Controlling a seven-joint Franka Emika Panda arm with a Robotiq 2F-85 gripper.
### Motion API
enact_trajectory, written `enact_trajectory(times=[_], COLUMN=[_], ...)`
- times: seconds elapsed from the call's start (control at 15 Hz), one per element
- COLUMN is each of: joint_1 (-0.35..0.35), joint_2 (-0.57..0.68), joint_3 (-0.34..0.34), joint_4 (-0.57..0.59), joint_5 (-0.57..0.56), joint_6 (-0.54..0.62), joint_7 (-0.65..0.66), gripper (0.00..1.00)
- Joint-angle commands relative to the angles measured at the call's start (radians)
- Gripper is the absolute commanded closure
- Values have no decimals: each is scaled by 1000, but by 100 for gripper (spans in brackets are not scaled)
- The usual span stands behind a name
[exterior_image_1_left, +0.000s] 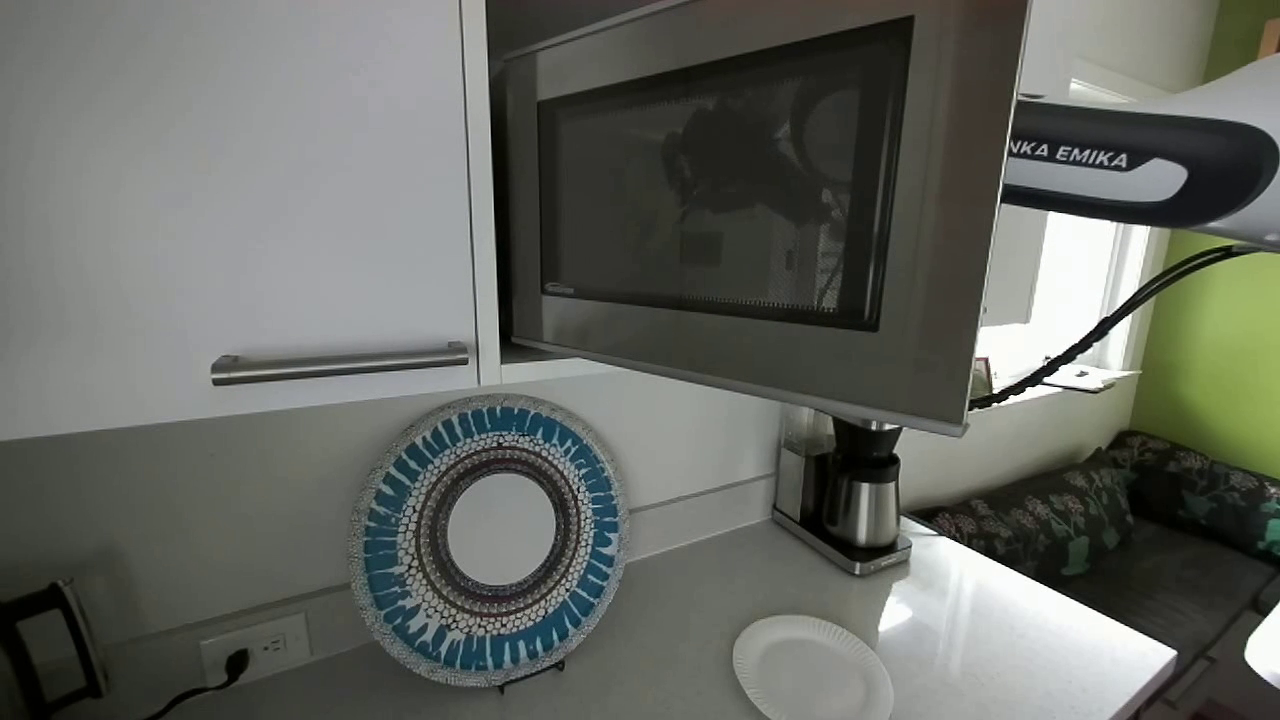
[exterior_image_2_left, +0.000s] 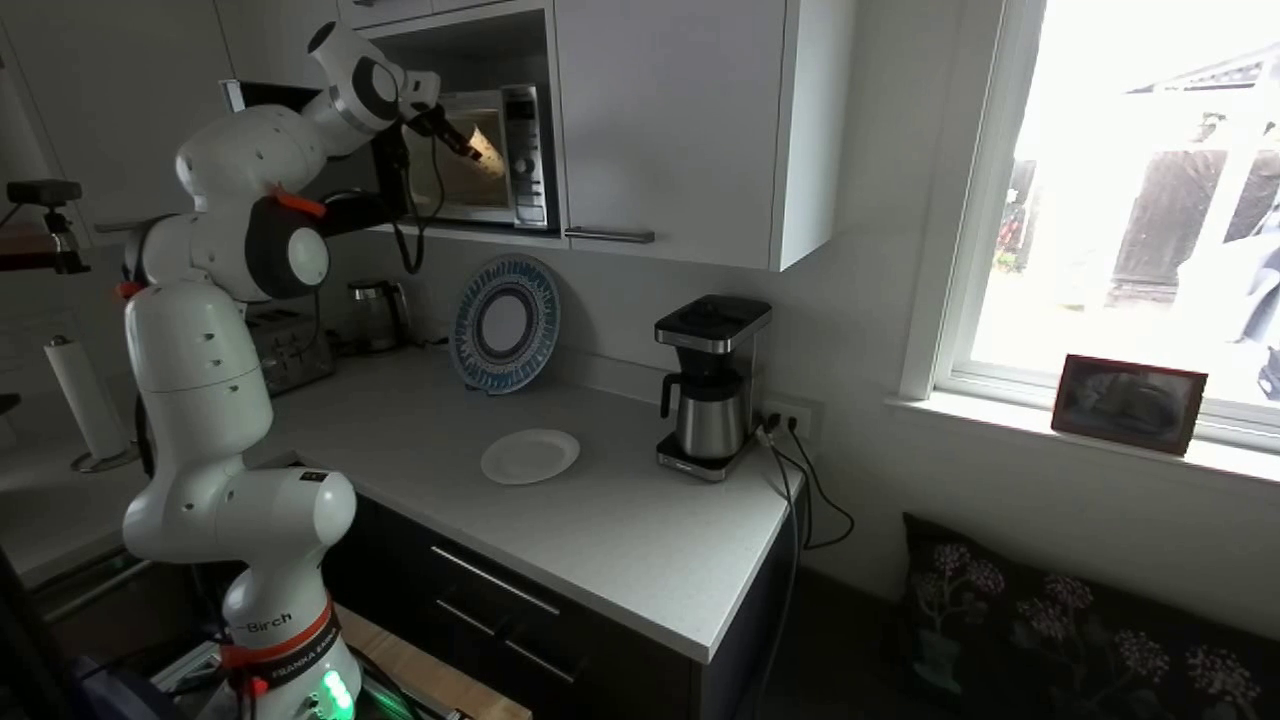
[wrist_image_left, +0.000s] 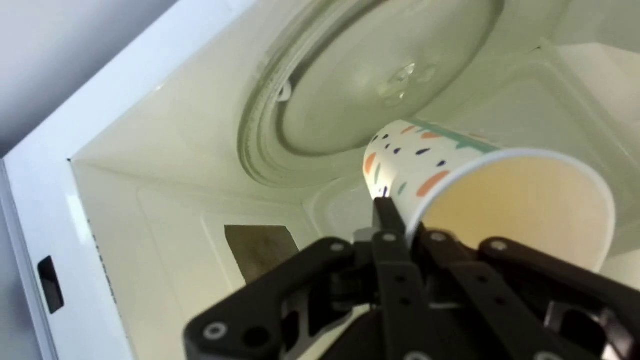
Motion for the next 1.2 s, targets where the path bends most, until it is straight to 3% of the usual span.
enact_trajectory(times=[0.0, 0.13, 0.47, 0.53, 0.6, 0.87, 1.13], joint_1=[0, -3, -10, -10, -4, -6, -20], joint_2=[-1, 4, 31, 41, 9, 25, 48], joint_3=[3, 0, -11, -13, -7, -11, -16], joint_4=[36, 60, 155, 174, 114, 142, 189], joint_5=[145, 213, 230, 232, 198, 202, 329], joint_6=[-85, -140, -351, -363, -312, -331, -341], joint_7=[42, 77, 258, 274, 230, 261, 298], gripper=[99, 99, 99, 99, 97, 97, 99])
